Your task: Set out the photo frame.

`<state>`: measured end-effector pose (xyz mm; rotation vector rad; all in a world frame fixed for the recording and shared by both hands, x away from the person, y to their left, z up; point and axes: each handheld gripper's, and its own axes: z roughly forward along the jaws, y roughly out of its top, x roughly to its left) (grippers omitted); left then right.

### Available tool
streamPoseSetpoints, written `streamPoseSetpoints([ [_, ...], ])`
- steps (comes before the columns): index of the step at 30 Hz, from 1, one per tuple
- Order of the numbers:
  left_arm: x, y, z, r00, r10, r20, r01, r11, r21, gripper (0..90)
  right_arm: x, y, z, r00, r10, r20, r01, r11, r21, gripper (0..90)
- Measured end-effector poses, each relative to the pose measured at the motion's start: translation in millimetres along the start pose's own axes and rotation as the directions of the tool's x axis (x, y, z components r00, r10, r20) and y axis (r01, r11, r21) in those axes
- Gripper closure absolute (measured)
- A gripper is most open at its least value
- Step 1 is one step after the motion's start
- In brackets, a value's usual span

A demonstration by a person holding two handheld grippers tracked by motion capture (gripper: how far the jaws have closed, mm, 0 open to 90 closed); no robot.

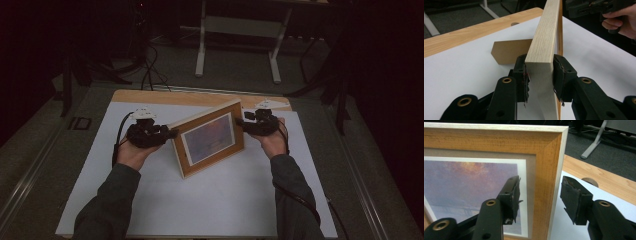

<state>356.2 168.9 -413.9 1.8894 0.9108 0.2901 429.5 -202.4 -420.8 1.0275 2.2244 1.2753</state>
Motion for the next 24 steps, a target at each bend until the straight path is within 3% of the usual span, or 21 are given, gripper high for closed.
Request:
streamPoseSetpoints([
  [6,7.0,3.9,2.7,1.0000,0.007,-0.007,-0.007,0.9999,0.010,67.5,-6.2,2.5,10.5,0.9996,0.026,-0.014,-0.026,1.000,-0.003,41.7],
  [11,8.4,3.6,3.0,1.0000,0.008,0.002,-0.008,0.9999,0.007,67.6,-10.2,9.8,16.5,0.9959,0.040,-0.081,-0.042,0.999,-0.019,36.6],
  [14,8.9,3.8,3.1,0.9999,0.011,0.006,-0.011,0.9999,0.009,67.5,-9.8,13.4,18.7,0.9951,0.028,-0.095,-0.030,0.999,-0.023,32.9],
  [20,9.2,4.9,3.8,0.9998,0.018,-0.001,-0.018,0.9997,0.015,67.2,-9.1,18.8,28.9,0.9956,0.011,-0.094,-0.010,1.000,0.010,28.8],
  [24,10.3,5.5,4.6,0.9999,0.017,-0.003,-0.017,0.9997,0.016,67.2,-11.8,18.7,34.1,0.9925,0.030,-0.119,-0.028,0.999,0.021,27.3],
])
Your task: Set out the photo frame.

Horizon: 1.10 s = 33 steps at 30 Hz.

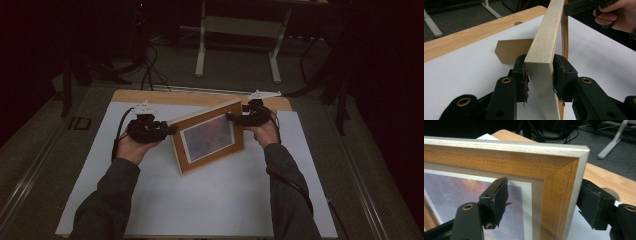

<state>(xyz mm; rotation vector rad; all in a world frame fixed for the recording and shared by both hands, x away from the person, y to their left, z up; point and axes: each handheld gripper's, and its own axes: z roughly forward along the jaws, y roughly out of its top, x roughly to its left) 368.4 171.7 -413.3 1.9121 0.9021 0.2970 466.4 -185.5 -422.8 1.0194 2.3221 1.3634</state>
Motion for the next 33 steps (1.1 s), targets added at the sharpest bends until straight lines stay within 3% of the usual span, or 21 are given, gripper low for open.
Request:
streamPoseSetpoints([
  [5,0.6,-0.1,1.2,1.0000,0.003,-0.002,-0.003,1.0000,-0.005,66.8,-3.9,-0.9,-0.4,0.9996,0.012,-0.024,-0.012,1.000,0.003,30.7],
  [10,1.6,-0.2,3.4,1.0000,-0.002,-0.002,0.002,0.9999,-0.010,66.2,-7.9,-2.3,-5.0,0.9990,0.043,-0.009,-0.043,0.999,-0.002,41.5],
  [16,1.7,0.3,4.7,0.9999,-0.005,-0.009,0.005,0.9999,-0.009,65.7,-7.5,-2.8,-6.6,0.9984,0.057,0.004,-0.057,0.998,-0.003,44.1],
  [23,3.7,2.5,4.4,0.9996,-0.011,-0.026,0.011,0.9999,0.001,64.7,-8.9,-6.9,-12.1,0.9957,0.093,0.006,-0.093,0.995,-0.020,53.8],
  [33,4.0,4.2,7.3,0.9987,-0.017,-0.048,0.017,0.9999,-0.003,63.5,-7.5,-8.7,-16.1,0.9956,0.086,0.035,-0.086,0.996,-0.020,58.6],
])
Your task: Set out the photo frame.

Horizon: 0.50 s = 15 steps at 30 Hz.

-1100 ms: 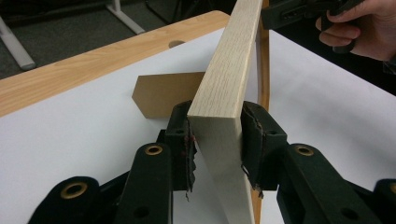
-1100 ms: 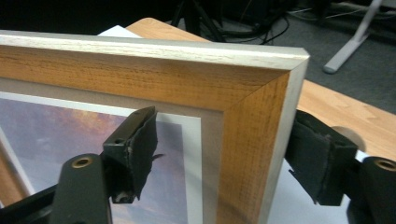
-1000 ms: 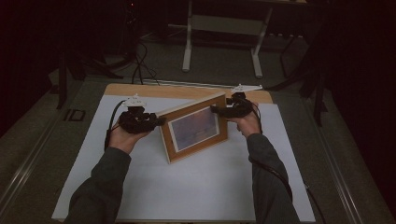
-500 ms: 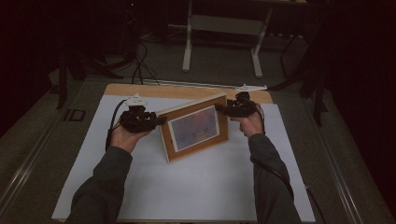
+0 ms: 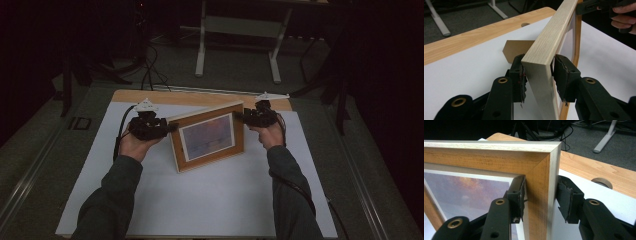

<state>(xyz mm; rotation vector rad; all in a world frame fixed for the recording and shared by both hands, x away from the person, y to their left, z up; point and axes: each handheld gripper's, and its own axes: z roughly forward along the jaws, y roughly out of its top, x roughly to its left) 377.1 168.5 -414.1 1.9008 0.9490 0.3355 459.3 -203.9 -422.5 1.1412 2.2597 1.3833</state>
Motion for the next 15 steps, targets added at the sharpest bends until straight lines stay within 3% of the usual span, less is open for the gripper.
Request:
streamPoseSetpoints([
  [15,-3.0,1.5,5.0,0.9992,0.002,-0.040,-0.003,0.9999,-0.014,61.2,1.2,-3.4,-5.7,0.9997,0.000,0.023,0.000,1.000,-0.002,61.2],
])
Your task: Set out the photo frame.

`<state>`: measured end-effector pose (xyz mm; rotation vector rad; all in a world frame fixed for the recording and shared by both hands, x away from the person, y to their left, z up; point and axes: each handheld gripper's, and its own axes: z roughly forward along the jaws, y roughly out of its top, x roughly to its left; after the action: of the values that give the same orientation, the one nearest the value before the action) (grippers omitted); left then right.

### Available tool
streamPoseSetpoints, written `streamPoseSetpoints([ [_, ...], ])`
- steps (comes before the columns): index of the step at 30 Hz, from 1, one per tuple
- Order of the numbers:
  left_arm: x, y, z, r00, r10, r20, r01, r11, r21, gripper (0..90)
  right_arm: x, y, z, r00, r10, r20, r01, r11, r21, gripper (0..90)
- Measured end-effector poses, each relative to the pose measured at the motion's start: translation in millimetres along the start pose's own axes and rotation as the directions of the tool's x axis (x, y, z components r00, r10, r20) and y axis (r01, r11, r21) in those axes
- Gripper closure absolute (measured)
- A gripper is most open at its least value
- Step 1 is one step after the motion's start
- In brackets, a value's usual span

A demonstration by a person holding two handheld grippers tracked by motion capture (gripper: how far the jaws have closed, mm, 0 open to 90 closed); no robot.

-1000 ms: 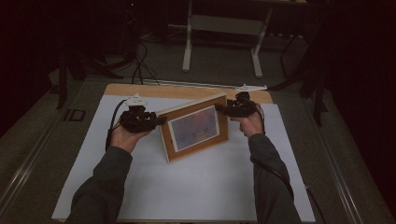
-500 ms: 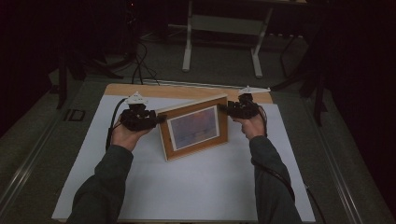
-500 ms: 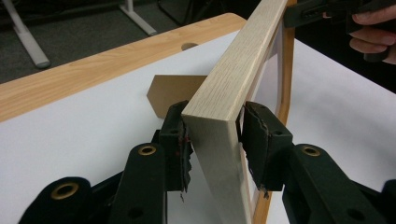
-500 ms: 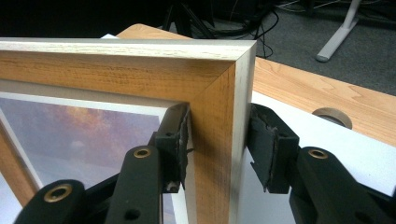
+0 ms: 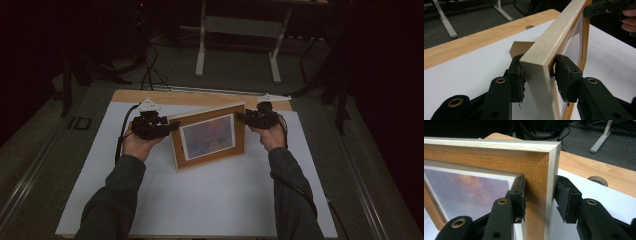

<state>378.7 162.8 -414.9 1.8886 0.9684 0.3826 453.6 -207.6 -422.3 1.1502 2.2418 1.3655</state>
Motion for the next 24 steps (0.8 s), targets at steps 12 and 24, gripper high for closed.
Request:
streamPoseSetpoints([
  [12,1.3,1.1,4.1,1.0000,-0.005,-0.004,0.005,1.0000,-0.008,59.9,0.8,-1.7,-3.0,0.9999,0.007,0.012,-0.007,1.000,0.001,61.3],
  [24,2.0,6.0,9.3,0.9999,0.001,0.011,-0.001,1.0000,0.000,58.8,1.4,-4.6,-11.1,0.9996,0.013,0.024,-0.013,1.000,0.005,61.4],
])
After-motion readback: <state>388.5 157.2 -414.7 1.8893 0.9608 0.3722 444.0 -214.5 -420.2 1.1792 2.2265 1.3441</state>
